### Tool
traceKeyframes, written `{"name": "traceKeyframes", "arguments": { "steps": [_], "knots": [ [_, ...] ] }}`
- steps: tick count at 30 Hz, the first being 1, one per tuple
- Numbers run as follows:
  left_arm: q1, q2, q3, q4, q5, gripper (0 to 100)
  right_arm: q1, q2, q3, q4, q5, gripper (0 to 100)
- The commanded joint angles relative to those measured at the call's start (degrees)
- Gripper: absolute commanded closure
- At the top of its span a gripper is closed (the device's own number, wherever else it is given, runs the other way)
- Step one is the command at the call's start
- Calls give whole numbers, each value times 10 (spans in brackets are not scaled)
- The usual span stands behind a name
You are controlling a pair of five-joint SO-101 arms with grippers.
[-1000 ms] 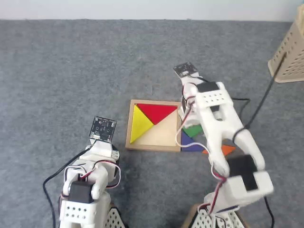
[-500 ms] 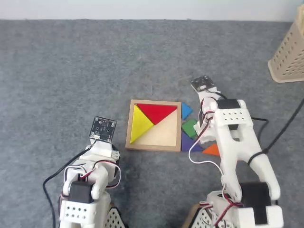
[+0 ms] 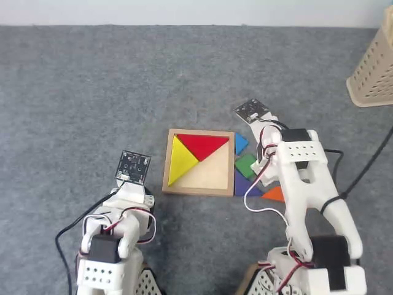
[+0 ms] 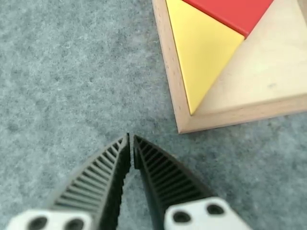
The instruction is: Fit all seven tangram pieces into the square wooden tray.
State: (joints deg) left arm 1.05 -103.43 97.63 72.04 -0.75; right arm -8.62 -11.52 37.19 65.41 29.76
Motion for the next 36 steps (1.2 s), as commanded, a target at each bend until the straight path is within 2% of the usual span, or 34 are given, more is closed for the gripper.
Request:
{"name": "traceKeyframes", "arguments": {
  "steps": [1, 10, 14, 22, 25, 32, 36],
  "knots": [
    [-1, -11, -11, 4, 5, 988, -18, -18, -3, -7, 11, 685],
    [-1, -11, -11, 4, 5, 988, -120, 17, -68, -11, -104, 685],
    [-1, -11, -11, 4, 5, 988, -148, 85, -92, -11, -115, 685],
    [-1, -11, -11, 4, 5, 988, -103, 132, -109, -22, -113, 685],
    [-1, -11, -11, 4, 5, 988, -82, 129, -103, -10, -89, 685],
    [-1, -11, -11, 4, 5, 988, -69, 2, -11, -3, -79, 685],
    [-1, -11, -11, 4, 5, 988, -10, -67, 5, 76, -76, 685]
  ]
}}
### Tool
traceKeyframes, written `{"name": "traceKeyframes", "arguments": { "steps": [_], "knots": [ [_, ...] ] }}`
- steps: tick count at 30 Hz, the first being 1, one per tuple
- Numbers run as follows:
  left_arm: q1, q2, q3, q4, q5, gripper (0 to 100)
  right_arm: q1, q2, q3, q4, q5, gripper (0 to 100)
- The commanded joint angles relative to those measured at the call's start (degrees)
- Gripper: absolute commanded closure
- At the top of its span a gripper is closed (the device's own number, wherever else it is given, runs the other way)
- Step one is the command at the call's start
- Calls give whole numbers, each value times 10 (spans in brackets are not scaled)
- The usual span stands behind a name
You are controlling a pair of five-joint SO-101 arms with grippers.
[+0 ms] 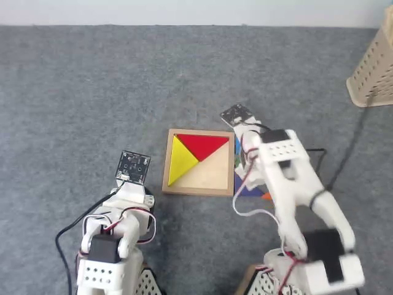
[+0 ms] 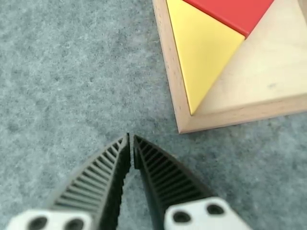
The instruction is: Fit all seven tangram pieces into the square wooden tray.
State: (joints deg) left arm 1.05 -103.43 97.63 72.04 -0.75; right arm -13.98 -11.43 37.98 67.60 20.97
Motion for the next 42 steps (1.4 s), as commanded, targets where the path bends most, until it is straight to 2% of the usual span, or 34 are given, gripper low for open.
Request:
{"name": "traceKeyframes", "arguments": {
  "steps": [1, 5, 7, 9, 16, 19, 24, 31, 39, 42],
  "knots": [
    [-1, -11, -11, 4, 5, 988, 61, -74, -3, 73, 17, 685],
    [-1, -11, -11, 4, 5, 988, 107, -72, 10, 116, 152, 685],
    [-1, -11, -11, 4, 5, 988, 107, -69, 30, 115, 232, 685],
    [-1, -11, -11, 4, 5, 988, 96, -65, 52, 106, 278, 684],
    [-1, -11, -11, 4, 5, 988, 88, -65, 102, -16, 315, 682],
    [-1, -11, -11, 4, 5, 988, 91, -65, 108, -28, 340, 684],
    [-1, -11, -11, 4, 5, 988, 92, -65, 135, -29, 339, 704],
    [-1, -11, -11, 4, 5, 988, 93, -65, 163, -34, 325, 891],
    [-1, -11, -11, 4, 5, 988, 88, -65, 55, 7, 87, 975],
    [-1, -11, -11, 4, 5, 988, 88, -67, 4, 48, 37, 991]
  ]
}}
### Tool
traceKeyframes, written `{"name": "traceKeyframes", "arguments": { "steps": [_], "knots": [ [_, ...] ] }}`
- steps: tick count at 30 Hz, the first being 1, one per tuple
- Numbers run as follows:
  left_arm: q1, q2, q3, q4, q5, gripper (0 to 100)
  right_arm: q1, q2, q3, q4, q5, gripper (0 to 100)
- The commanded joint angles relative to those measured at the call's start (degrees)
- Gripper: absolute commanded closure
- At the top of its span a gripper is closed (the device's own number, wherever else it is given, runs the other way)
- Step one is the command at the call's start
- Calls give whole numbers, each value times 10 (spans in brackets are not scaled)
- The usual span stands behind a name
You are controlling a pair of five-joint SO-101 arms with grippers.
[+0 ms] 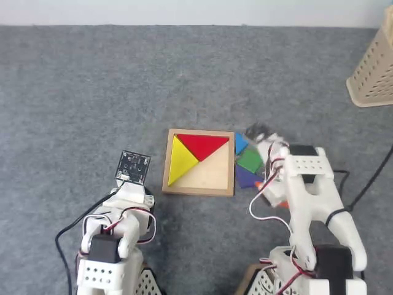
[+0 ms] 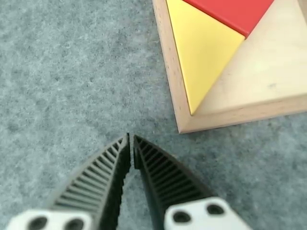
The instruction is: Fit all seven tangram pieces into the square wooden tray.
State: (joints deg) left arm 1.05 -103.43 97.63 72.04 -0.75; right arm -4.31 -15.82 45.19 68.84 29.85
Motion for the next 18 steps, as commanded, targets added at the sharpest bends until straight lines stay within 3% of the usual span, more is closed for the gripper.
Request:
{"name": "traceKeyframes", "arguments": {
  "steps": [1, 6, 10, 18],
  "knots": [
    [-1, -11, -11, 4, 5, 988, -9, -26, -84, 49, -60, 991],
    [-1, -11, -11, 4, 5, 988, -35, -21, -159, 84, -101, 991],
    [-1, -11, -11, 4, 5, 988, -98, -21, -193, 78, -168, 990],
    [-1, -11, -11, 4, 5, 988, -199, 59, -212, -29, -232, 989]
  ]
}}
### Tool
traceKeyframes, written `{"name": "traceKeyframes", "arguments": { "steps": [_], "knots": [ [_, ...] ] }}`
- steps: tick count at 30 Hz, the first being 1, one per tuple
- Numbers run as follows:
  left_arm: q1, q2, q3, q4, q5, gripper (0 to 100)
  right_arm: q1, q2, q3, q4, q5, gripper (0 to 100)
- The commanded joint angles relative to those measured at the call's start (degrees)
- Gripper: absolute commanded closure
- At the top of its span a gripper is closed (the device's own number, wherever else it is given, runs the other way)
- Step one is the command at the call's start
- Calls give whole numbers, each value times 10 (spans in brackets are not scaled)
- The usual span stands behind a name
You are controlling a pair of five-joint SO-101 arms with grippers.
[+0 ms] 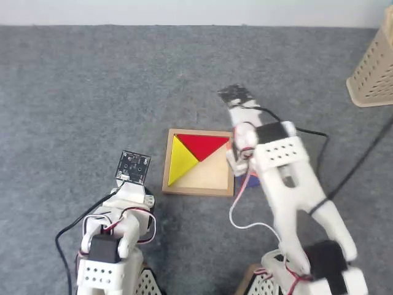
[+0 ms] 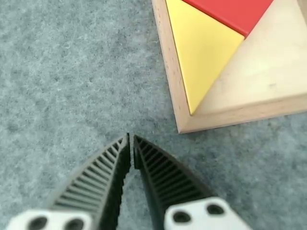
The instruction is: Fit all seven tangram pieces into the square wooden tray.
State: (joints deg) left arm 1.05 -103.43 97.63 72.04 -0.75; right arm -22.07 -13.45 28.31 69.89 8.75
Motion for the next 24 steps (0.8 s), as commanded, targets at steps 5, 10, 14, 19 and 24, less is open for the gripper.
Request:
{"name": "traceKeyframes", "arguments": {
  "steps": [5, 10, 14, 19, 24],
  "knots": [
    [-1, -11, -11, 4, 5, 988, -27, 189, -133, -63, -109, 991],
    [-1, -11, -11, 4, 5, 988, -29, 283, -212, -52, -156, 991],
    [-1, -11, -11, 4, 5, 988, -52, 284, -217, -39, -70, 991],
    [-1, -11, -11, 4, 5, 988, -87, 257, -210, 1, 136, 991],
    [-1, -11, -11, 4, 5, 988, -100, 233, -167, -26, 222, 991]
  ]
}}
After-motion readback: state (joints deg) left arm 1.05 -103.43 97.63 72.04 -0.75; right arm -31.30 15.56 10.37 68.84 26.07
